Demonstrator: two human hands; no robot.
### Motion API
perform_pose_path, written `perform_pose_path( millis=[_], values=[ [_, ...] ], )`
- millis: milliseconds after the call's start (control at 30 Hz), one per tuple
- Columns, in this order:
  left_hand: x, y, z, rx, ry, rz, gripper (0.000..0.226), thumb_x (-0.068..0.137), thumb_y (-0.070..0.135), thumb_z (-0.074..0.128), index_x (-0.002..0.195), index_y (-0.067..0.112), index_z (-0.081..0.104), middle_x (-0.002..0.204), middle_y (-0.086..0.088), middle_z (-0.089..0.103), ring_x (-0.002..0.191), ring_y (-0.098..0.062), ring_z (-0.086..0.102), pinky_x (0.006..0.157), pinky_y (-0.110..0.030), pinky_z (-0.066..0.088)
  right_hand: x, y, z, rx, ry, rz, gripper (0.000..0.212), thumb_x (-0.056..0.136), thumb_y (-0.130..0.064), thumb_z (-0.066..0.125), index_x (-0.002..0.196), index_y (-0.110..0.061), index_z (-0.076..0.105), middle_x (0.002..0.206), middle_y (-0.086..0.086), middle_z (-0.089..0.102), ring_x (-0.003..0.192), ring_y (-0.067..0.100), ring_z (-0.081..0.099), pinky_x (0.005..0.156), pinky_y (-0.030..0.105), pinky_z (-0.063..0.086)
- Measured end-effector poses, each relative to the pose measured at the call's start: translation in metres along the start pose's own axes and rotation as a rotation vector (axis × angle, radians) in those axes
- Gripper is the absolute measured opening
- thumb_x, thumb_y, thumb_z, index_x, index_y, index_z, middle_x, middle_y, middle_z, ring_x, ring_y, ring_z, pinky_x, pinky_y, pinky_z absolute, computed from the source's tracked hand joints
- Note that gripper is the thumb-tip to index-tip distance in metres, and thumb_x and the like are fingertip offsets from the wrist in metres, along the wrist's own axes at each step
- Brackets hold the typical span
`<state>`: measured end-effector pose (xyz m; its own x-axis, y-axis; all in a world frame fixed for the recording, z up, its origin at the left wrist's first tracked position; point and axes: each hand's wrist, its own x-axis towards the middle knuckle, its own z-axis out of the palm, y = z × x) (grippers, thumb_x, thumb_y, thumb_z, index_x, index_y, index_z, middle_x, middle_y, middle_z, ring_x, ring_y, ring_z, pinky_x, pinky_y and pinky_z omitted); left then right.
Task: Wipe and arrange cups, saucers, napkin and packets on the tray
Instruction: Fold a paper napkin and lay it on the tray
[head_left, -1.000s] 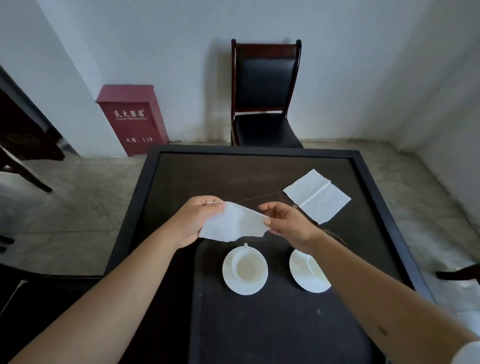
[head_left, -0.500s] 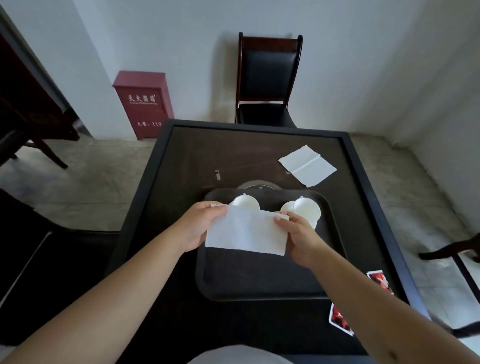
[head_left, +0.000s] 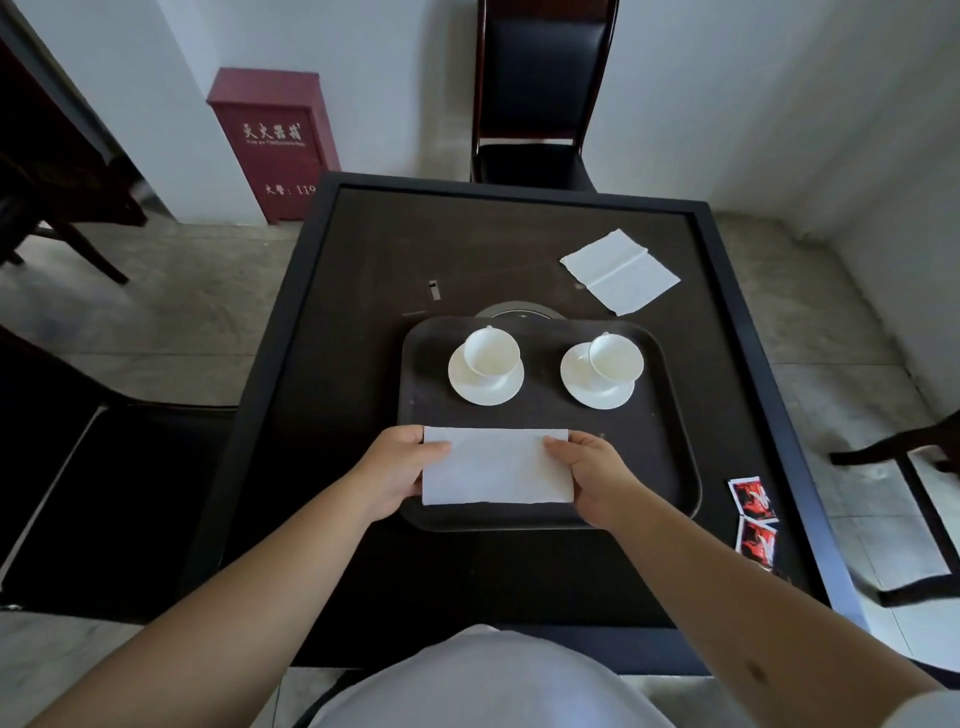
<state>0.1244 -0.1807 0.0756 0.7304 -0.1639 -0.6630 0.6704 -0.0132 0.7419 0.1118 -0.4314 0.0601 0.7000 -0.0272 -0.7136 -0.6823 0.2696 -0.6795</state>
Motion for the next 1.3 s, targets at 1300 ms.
perform_pose_path(
  millis=[1300],
  values=[
    [0.070,-0.047,0.004,0.525,0.278,0.014,0.050,0.088,0.011,0.057,0.134,0.027,0.049,0.099,0.003,0.067,0.086,-0.014,0.064,0.065,-0.025,0.051,0.074,0.036,-0.014,-0.601,0.286,-0.073,0.024,0.089,-0.010,0.066,0.106,-0.026,0.062,0.090,-0.011,0.069,0.086,0.009,0.065,0.062,0.021,0.049]
  ],
)
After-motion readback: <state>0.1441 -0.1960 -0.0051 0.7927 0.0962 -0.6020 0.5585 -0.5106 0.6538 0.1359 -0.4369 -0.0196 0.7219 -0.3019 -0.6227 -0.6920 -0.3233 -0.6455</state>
